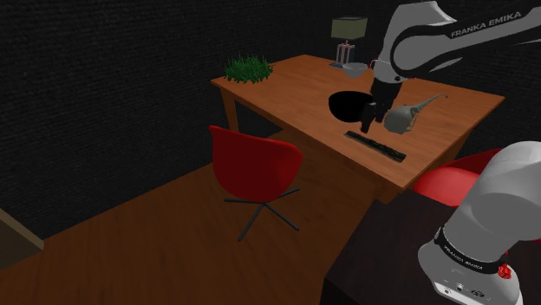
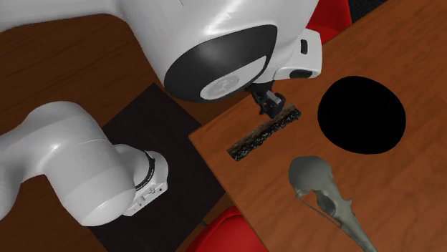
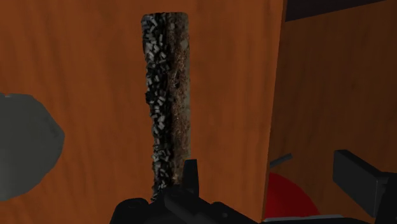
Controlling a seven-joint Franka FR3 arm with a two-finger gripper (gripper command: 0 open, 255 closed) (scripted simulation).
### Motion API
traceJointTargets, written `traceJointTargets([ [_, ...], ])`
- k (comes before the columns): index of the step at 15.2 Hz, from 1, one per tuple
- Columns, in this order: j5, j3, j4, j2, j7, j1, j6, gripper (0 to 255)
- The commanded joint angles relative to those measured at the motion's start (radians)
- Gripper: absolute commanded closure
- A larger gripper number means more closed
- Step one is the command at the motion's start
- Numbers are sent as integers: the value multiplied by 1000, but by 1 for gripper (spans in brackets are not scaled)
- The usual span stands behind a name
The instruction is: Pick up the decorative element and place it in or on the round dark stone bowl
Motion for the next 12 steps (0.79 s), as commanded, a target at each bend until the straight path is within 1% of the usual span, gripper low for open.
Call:
traceJointTargets([
  [1,-23,-37,-14,46,-35,-16,55,0],
  [7,-67,-150,-21,219,-140,-49,221,0],
  [12,-62,-168,-50,279,-148,-40,309,0],
])
